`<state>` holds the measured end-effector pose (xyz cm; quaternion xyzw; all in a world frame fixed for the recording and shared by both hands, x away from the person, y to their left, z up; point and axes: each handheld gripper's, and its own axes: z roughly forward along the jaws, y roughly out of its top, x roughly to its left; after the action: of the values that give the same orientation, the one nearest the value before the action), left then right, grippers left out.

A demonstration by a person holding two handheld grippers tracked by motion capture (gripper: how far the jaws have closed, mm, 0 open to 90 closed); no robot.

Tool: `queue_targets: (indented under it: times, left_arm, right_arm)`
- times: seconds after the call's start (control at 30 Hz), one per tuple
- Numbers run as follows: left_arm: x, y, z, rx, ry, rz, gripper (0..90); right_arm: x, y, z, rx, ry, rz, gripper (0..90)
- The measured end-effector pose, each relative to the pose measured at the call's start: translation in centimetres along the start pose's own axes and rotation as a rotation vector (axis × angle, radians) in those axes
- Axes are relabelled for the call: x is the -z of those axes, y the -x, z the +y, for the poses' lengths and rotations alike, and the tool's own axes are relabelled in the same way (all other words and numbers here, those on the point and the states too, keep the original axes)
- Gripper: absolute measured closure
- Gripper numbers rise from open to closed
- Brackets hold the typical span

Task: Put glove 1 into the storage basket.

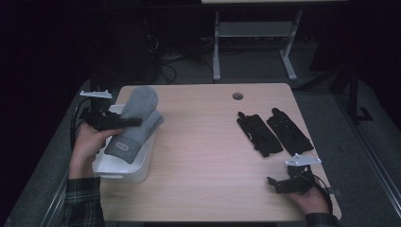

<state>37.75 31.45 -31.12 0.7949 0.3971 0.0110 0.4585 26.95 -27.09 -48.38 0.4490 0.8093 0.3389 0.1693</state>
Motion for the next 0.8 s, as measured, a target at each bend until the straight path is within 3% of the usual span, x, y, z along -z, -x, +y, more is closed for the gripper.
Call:
queue_targets:
  times: [0.33,0.8]
  left_arm:
    - [0.6,-3.6,-2.0,0.094,-0.021,0.096,69.2]
    - [-2.4,-6.8,-4.6,0.174,-0.141,0.156,69.0]
  right_arm:
    - [0.0,0.0,0.0,0.0,0.0,0.0,0.1]
    - [0.0,0.0,0.0,-0.001,0.001,-0.001,0.1]
